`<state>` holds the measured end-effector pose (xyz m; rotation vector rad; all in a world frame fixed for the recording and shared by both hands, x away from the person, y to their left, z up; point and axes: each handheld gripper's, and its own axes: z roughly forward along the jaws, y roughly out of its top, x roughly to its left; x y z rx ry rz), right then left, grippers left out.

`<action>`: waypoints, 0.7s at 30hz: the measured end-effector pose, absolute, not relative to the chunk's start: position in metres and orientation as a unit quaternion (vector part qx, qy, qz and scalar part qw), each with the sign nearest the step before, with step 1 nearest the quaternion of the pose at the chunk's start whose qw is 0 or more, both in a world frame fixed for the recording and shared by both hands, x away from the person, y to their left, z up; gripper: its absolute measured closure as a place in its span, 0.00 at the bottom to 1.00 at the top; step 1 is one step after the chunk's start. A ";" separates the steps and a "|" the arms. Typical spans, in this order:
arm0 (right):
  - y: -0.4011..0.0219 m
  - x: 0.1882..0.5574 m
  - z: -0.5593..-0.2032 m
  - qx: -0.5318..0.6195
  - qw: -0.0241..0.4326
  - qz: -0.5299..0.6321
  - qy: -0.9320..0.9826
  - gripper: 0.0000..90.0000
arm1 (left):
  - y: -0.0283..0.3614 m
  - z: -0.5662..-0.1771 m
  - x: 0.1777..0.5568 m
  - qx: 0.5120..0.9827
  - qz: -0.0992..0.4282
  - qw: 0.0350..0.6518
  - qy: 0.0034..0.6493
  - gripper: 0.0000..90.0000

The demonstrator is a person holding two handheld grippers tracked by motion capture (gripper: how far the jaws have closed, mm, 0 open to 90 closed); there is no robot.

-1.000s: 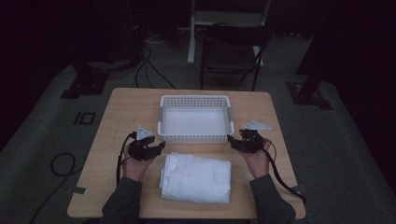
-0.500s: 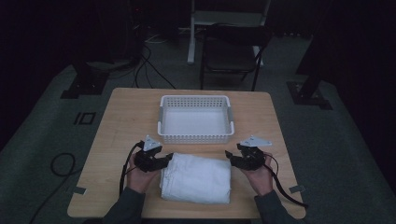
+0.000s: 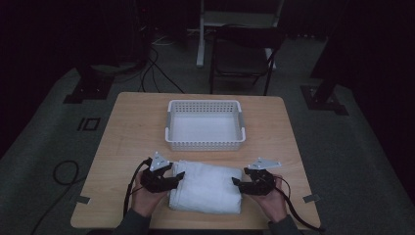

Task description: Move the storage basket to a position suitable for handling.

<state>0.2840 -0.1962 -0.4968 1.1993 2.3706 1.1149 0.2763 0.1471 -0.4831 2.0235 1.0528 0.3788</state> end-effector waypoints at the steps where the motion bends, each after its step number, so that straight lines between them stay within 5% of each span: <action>1: -0.196 0.282 -0.497 0.412 0.126 0.384 0.817 0.38 | 0.147 -0.484 0.275 0.802 0.148 0.401 0.416 0.44; 21: -0.181 0.275 -0.528 0.392 0.089 0.349 0.846 0.40 | 0.151 -0.521 0.272 0.817 0.108 0.370 0.429 0.48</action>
